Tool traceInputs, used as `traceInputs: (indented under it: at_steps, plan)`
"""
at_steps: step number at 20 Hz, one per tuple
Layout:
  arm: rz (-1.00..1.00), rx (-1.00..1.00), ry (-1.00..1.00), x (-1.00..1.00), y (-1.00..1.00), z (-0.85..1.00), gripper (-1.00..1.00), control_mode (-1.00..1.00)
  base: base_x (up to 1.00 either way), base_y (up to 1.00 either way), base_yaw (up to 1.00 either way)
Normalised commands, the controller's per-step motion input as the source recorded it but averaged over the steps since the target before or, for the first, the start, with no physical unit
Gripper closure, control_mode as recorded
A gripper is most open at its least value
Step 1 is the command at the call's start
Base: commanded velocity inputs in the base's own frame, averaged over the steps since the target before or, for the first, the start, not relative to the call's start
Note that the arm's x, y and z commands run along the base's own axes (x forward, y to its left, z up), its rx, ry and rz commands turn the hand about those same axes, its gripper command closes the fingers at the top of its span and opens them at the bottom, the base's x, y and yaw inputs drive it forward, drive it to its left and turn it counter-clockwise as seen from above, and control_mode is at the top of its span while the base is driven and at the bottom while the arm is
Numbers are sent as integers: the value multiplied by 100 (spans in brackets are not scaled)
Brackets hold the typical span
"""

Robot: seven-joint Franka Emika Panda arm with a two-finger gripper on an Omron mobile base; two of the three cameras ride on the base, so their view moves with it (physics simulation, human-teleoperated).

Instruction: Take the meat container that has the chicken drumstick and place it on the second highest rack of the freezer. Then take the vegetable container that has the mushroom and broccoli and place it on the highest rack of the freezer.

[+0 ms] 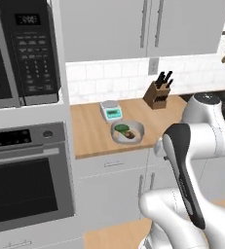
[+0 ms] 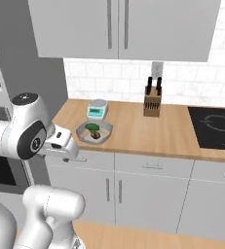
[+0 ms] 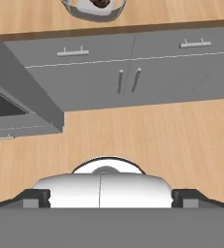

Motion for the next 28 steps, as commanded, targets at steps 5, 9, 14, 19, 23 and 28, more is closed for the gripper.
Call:
traceInputs:
  at_steps: [5, 9, 14, 19, 23, 28]
  plan:
    - [0, 0, 0, 0, 0, 0, -100, 100, 61, -18, 7]
    - [0, 0, 0, 0, 0, 0, -100, 100, 76, 0, 0]
    - [0, 0, 0, 0, 0, 0, -100, 100, 45, 0, 0]
    - [0, 0, 0, 0, 0, 0, -100, 100, 46, 0, 0]
    - [0, 0, 0, 0, 0, 0, -100, 100, 51, 0, 0]
    - [0, 1, 0, 20, 0, 0, -100, -100, 21, 0, 0]
